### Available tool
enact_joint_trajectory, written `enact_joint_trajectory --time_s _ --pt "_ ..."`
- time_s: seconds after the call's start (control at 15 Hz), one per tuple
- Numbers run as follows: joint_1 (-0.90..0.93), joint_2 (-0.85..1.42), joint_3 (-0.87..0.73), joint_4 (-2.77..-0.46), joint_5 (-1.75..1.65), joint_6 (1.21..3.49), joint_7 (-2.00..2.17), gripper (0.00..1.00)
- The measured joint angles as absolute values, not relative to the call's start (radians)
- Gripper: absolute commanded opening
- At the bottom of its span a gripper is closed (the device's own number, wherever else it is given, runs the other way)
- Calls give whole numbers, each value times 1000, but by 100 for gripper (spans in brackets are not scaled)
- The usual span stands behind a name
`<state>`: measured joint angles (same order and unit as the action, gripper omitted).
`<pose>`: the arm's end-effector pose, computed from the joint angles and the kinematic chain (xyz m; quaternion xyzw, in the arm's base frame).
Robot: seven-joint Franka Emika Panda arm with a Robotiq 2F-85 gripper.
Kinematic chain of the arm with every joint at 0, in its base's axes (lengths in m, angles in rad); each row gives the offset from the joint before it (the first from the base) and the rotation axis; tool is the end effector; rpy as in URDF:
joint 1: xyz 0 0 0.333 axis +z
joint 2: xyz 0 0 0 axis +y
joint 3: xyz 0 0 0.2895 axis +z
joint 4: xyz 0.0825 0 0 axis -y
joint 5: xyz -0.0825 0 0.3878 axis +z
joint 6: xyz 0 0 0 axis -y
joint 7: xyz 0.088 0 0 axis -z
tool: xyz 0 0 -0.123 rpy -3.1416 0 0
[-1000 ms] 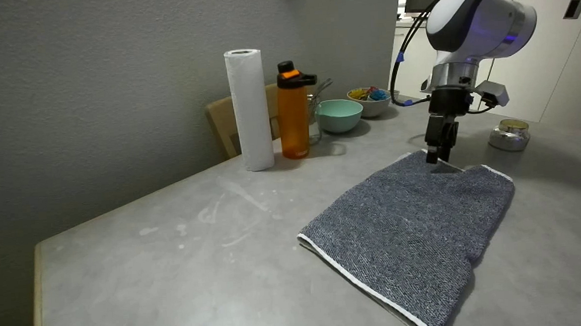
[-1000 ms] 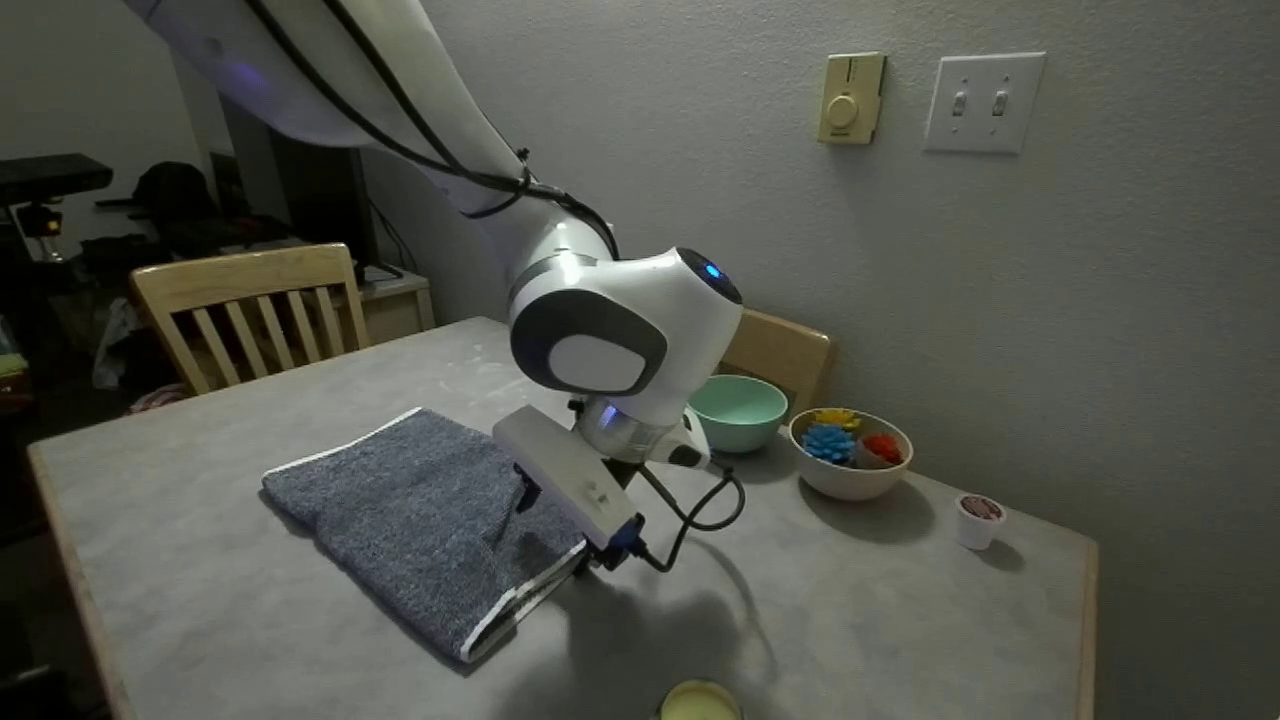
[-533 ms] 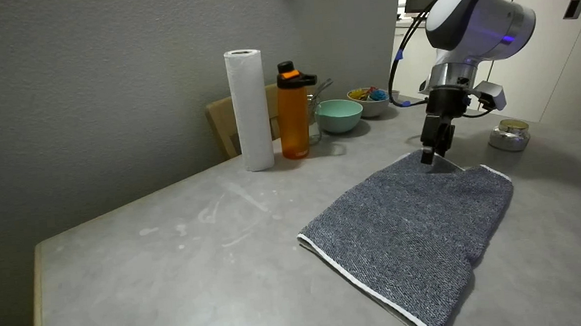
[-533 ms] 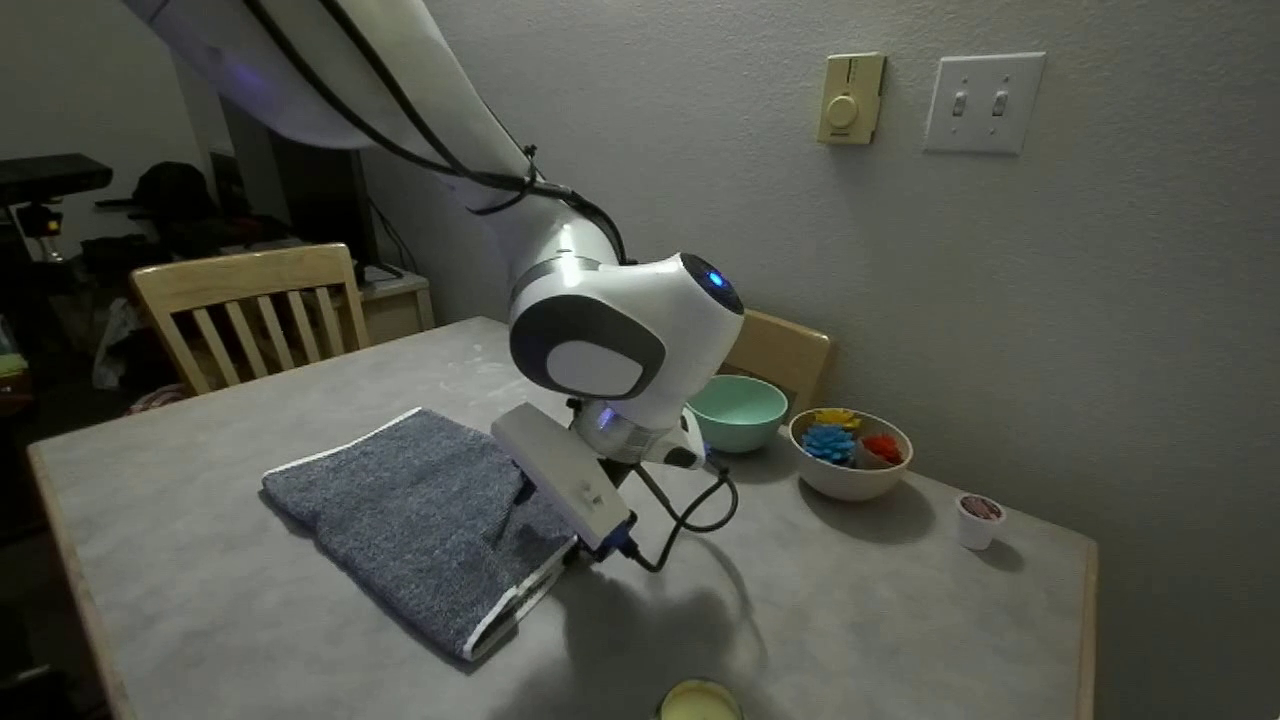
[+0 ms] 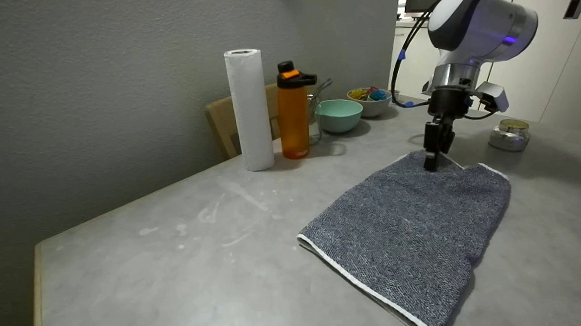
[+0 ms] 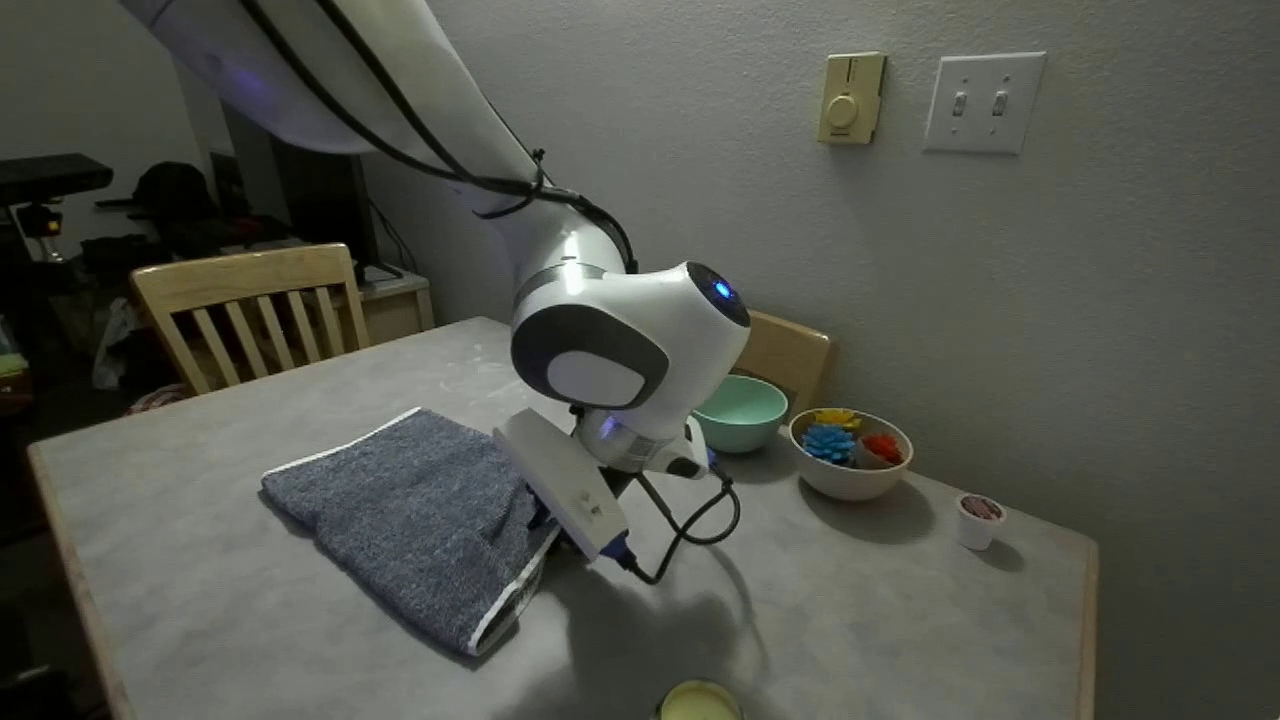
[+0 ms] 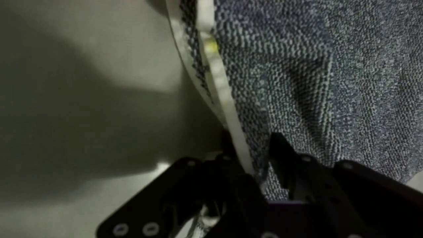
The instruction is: Fold the towel once
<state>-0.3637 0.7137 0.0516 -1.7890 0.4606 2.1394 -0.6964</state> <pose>0.5724 -0.1577 0.0943 -0.9664 -0.0264 0.0659 0.2469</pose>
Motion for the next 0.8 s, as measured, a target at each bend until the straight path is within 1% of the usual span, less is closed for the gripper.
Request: enact_joint_trajectory --time_s 0.07,0.4,0.8 --pt "-367 714 50 -1791 462 2140 -696 0" --pt "-370 697 16 -1803 439 2140 -641 2" --pt "-331 570 -24 -1825 297 2140 -473 2"
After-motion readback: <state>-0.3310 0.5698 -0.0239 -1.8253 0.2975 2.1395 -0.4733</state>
